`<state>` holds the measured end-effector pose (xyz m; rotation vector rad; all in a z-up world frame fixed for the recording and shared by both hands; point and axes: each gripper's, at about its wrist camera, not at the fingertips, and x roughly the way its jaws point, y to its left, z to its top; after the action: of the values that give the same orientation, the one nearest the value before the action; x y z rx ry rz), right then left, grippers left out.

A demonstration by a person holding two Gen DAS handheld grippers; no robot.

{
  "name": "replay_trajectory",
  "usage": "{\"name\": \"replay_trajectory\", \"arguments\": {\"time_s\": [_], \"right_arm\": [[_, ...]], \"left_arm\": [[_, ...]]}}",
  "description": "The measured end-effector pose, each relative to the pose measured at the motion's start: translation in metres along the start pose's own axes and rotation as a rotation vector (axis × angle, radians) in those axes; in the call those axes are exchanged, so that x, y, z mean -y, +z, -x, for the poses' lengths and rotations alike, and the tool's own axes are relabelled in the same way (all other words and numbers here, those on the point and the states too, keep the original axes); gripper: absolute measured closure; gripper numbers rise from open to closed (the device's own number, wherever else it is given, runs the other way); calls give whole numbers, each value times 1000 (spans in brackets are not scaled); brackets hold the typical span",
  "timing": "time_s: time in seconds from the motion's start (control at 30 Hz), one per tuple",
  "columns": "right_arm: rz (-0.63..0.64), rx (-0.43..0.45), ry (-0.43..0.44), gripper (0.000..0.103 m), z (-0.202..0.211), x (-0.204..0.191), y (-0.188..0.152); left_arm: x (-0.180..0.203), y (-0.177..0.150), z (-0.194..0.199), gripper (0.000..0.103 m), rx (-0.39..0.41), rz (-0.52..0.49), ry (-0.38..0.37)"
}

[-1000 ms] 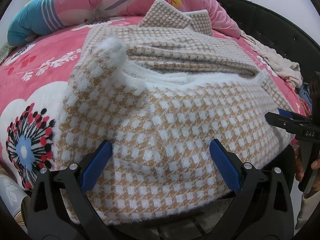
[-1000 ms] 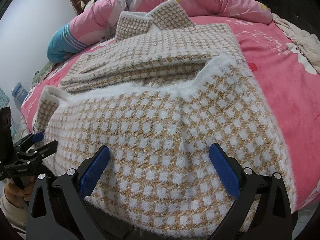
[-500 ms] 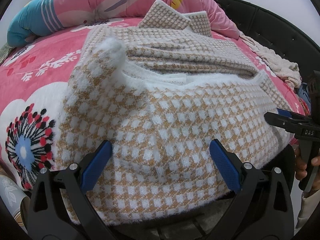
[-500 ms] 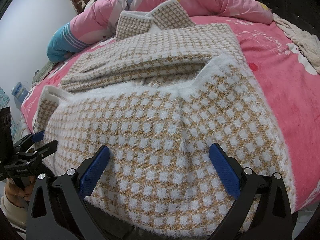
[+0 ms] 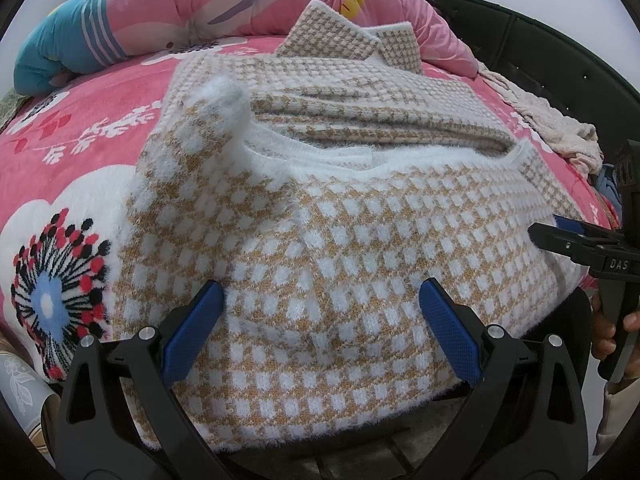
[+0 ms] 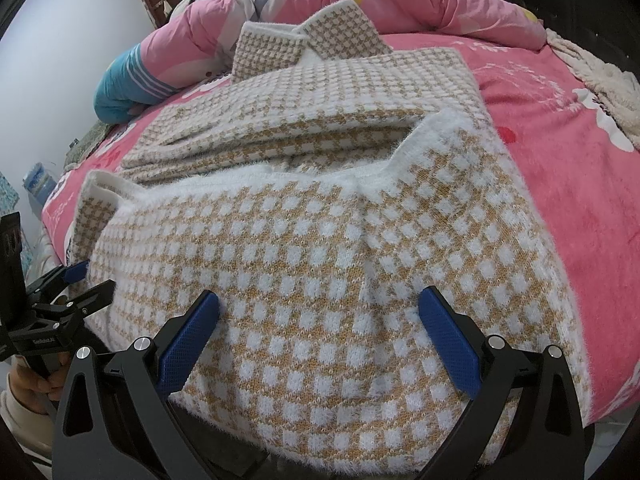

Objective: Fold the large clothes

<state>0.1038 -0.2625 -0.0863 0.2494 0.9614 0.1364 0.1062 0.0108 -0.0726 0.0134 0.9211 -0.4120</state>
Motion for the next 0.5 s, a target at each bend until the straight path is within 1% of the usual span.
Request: {"name": "replay_trajectory", "arguments": {"time_s": [0.1,0.2,0.27,0.33,0.4,0.43,0.47,0.5], "right_arm": [[7,4,15,6,3,0,-2],[17,-2,42,6,10,2,-3],[21,-2,55,6,16,3,-1],[36,22,51,6,26,2,4],[40,43,56,6,33,-1,11],[38,49,66,7,35,-2,15],[35,55,84,7,36,-4,18],[31,58,109,7,36,-8,23]], "left_arm": [[-1,0,6,8,21,-4,-8],[-5,1,20,8,77,-10,5],[-13,4,36,8,134,1,-3],[-19,7,47,8,179,6,5],[-23,12,54,8,214,-4,37],[-24,13,55,13,222,-11,48],[-26,17,55,23,225,-21,65],[-27,22,54,28,217,-27,77]]}}
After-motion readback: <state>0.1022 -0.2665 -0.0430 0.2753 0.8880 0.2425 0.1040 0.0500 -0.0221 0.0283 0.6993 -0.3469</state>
